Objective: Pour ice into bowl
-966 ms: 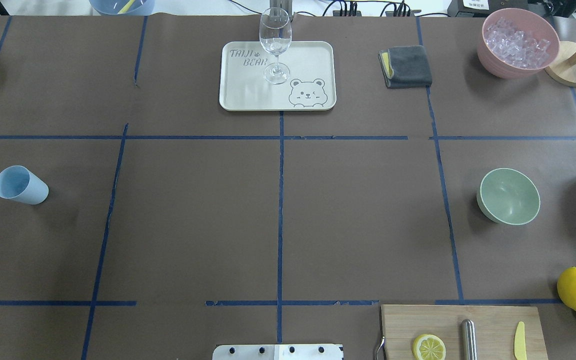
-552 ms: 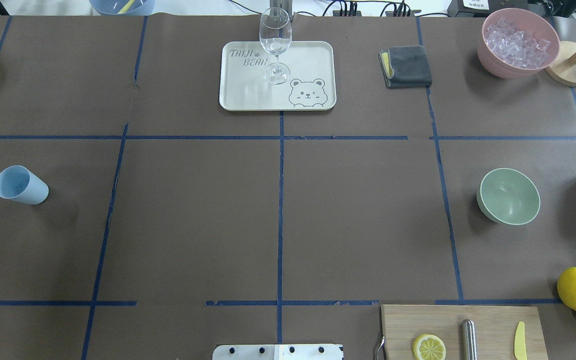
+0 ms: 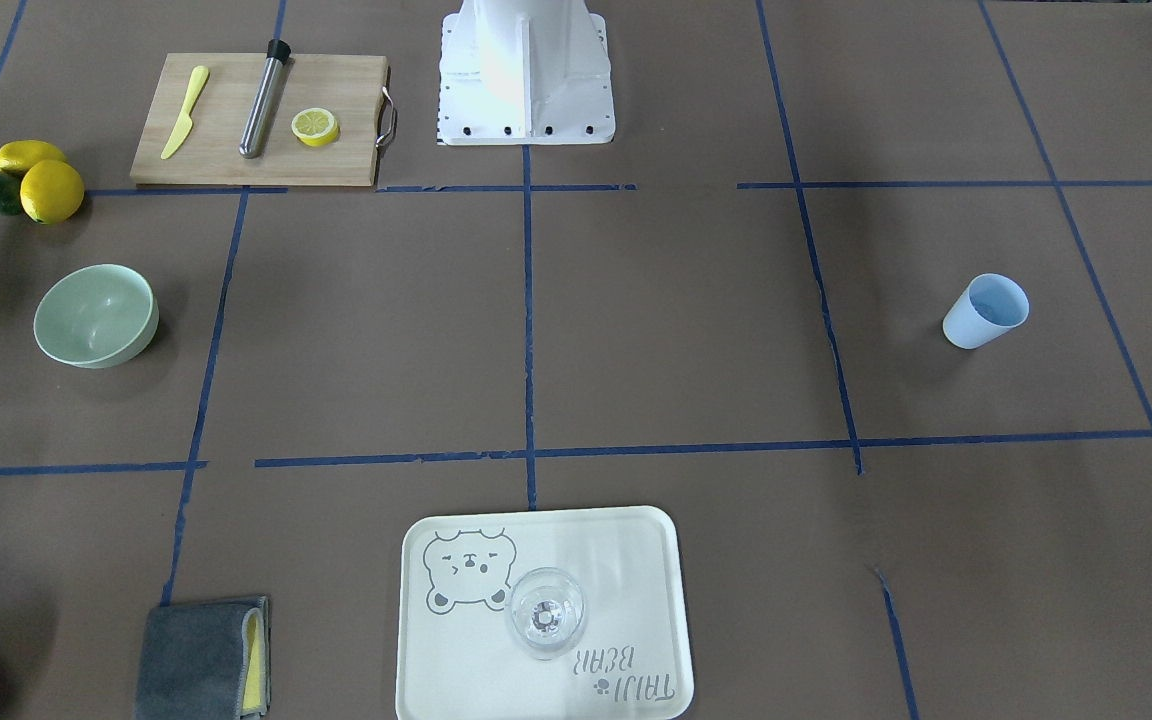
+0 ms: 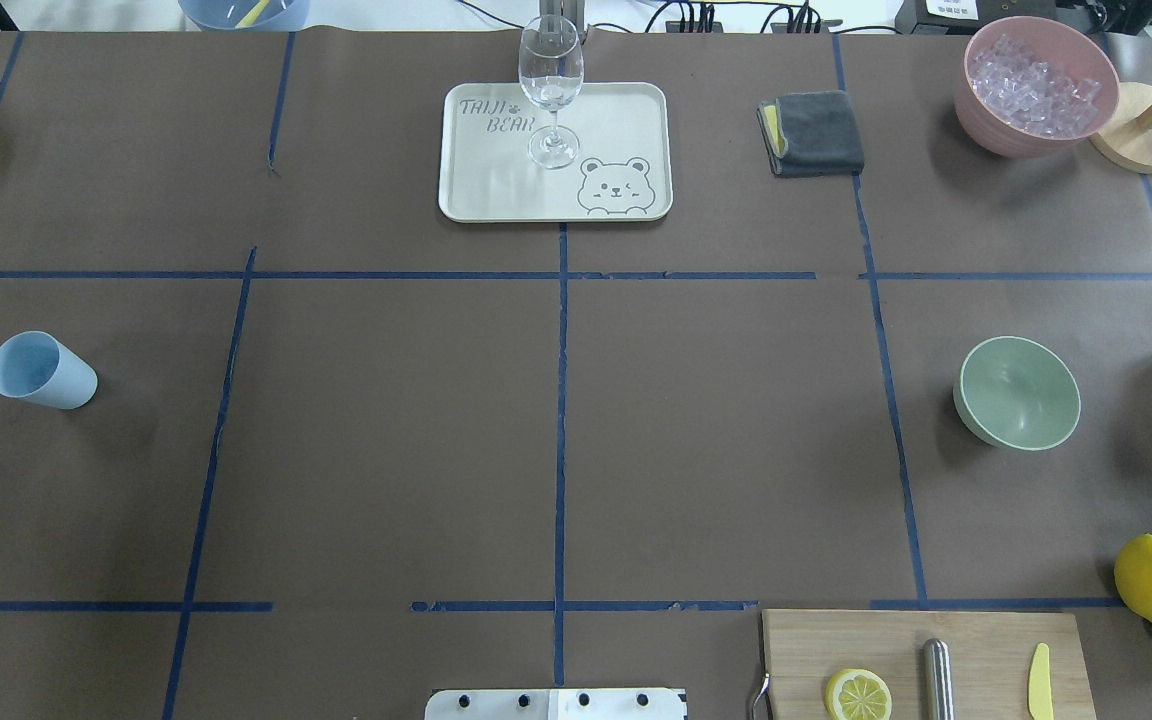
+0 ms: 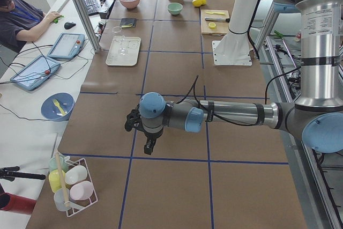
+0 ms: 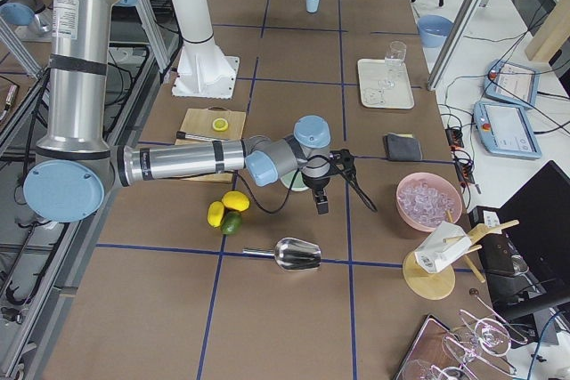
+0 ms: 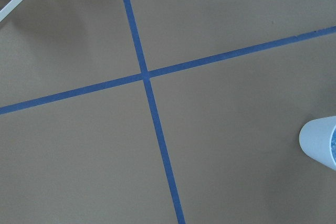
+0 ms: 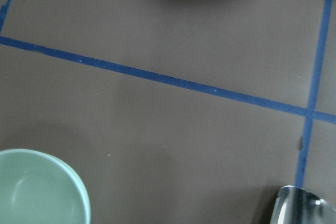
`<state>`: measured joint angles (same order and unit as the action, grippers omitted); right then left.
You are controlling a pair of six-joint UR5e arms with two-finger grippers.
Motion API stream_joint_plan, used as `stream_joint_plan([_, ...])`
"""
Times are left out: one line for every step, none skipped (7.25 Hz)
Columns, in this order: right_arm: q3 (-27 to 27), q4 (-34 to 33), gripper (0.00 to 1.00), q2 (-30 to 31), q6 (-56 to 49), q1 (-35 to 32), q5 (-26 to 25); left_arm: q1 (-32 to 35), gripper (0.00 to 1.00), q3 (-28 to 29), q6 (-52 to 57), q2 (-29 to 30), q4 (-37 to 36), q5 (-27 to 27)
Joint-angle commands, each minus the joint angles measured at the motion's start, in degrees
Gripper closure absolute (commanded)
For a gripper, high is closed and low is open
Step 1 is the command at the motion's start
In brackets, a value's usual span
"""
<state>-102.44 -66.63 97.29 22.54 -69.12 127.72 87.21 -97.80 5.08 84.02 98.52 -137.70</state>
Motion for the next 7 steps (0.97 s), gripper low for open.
stream_joint_plan([-0.3,9.5,0.02,1.2,16.3,8.7,-1.8,0.0,0.00,0.0,0.0,0.0,0.0,0.0])
stream_joint_plan([-0.4,11.1,0.04,1.8,19.0,10.7,-2.4,0.0,0.00,0.0,0.0,0.0,0.0,0.0])
stream_joint_plan([-0.3,11.6,0.08,1.8,22.5,13.4,-3.8,0.0,0.00,0.0,0.0,0.0,0.0,0.0])
stream_joint_plan([-0.2,11.6,0.09,2.5,22.7,15.2,-6.8,0.0,0.00,0.0,0.0,-0.1,0.0,0.0])
stream_joint_plan([0.7,11.7,0.12,2.8,22.7,15.8,-8.0,0.0,0.00,0.0,0.0,-0.1,0.0,0.0])
stream_joint_plan([1.0,11.7,0.13,2.8,22.7,16.1,-8.0,0.0,0.00,0.0,0.0,-0.1,0.0,0.0])
stream_joint_plan([1.6,11.7,0.21,2.8,22.7,17.0,-8.3,0.0,0.00,0.0,0.0,-0.1,0.0,0.0])
